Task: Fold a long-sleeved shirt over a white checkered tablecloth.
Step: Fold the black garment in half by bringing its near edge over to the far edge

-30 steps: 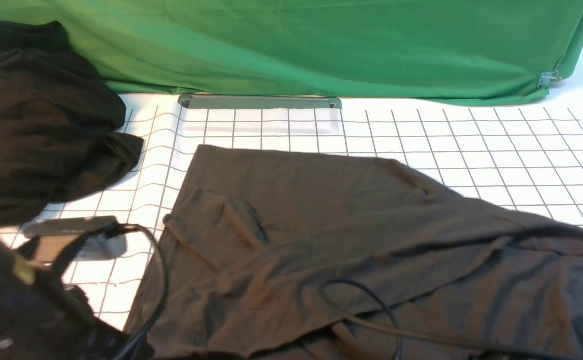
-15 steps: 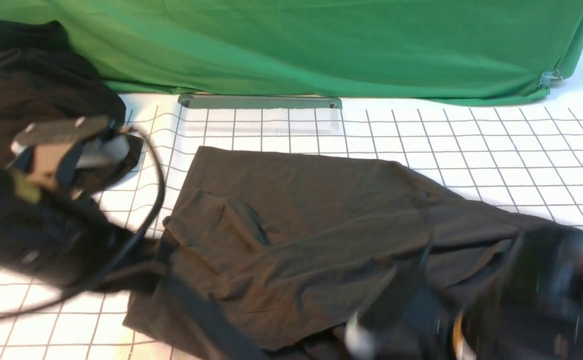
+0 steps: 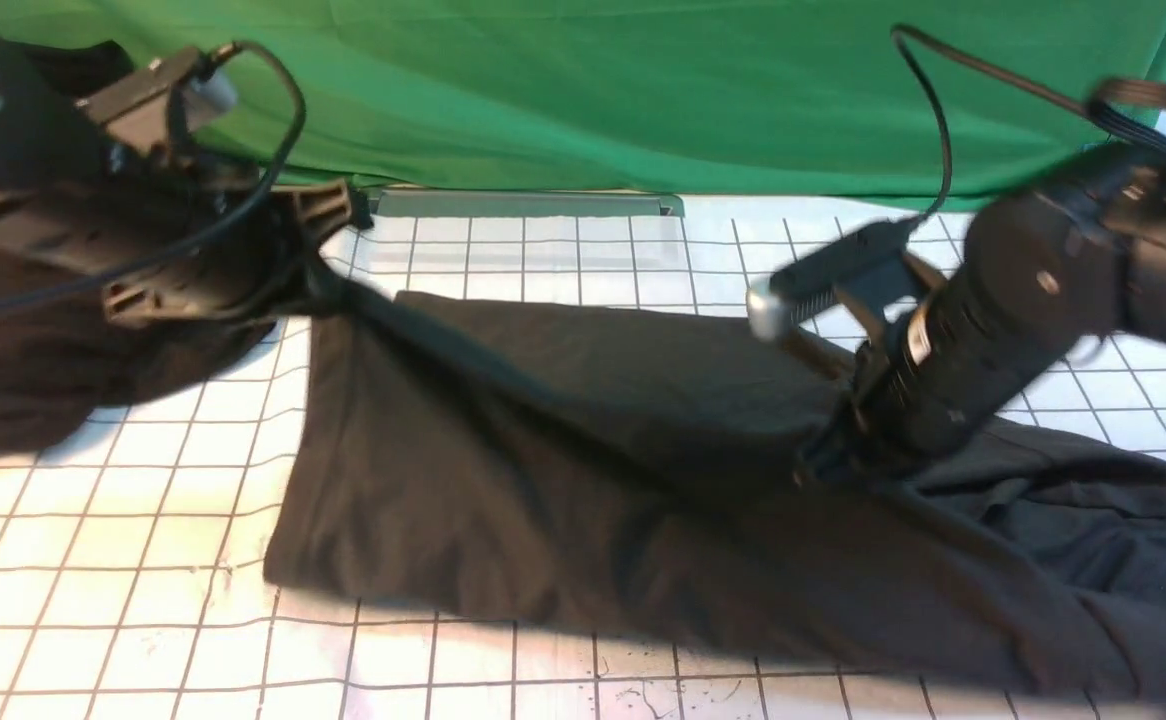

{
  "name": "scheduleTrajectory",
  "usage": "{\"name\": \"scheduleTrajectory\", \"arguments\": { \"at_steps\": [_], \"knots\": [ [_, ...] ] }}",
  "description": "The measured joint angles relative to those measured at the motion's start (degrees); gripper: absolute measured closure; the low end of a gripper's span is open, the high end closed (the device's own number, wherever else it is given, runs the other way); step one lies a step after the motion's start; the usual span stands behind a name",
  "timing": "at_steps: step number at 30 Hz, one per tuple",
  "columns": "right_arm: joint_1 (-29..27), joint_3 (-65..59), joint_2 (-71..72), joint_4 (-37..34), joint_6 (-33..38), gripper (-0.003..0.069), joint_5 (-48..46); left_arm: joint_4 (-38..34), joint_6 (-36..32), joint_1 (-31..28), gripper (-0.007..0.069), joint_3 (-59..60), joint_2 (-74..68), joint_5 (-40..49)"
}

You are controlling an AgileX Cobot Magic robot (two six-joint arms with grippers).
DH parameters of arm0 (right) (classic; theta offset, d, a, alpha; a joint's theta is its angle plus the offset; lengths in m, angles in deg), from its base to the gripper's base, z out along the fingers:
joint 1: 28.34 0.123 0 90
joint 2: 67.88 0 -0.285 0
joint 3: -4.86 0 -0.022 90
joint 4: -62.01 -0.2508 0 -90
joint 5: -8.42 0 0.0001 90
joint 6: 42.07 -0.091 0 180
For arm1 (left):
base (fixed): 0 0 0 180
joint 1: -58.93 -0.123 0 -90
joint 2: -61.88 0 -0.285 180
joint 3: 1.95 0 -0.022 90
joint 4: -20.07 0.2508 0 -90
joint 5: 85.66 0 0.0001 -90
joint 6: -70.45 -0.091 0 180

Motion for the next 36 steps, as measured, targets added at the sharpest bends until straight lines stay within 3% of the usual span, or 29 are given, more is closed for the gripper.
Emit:
{"name": "scheduleTrajectory", "arguments": {
  "at_steps": [6, 20, 30, 36],
  "knots": [
    [-4.5, 7.5, -7.4, 0.0, 0.1, 0.0644, 2.4, -4.9, -3.3, -1.5, 0.0609, -9.9, -11.1, -1.2],
    [-6.9, 14.2, -12.4, 1.9, 2.9, 0.0612, 9.9, 0.0, -3.8, -1.6, 0.0609, -23.5, -24.1, -2.2],
    [-10.0, 14.3, -15.7, 2.5, 3.1, 0.0501, 14.2, 3.1, -3.8, -1.6, 0.0609, -23.5, -26.9, -2.8],
    [-10.1, 17.0, -15.7, 0.7, 3.4, 0.044, 5.4, 3.1, -3.8, -1.6, 0.0609, -23.5, -27.0, -2.8]
  ]
}}
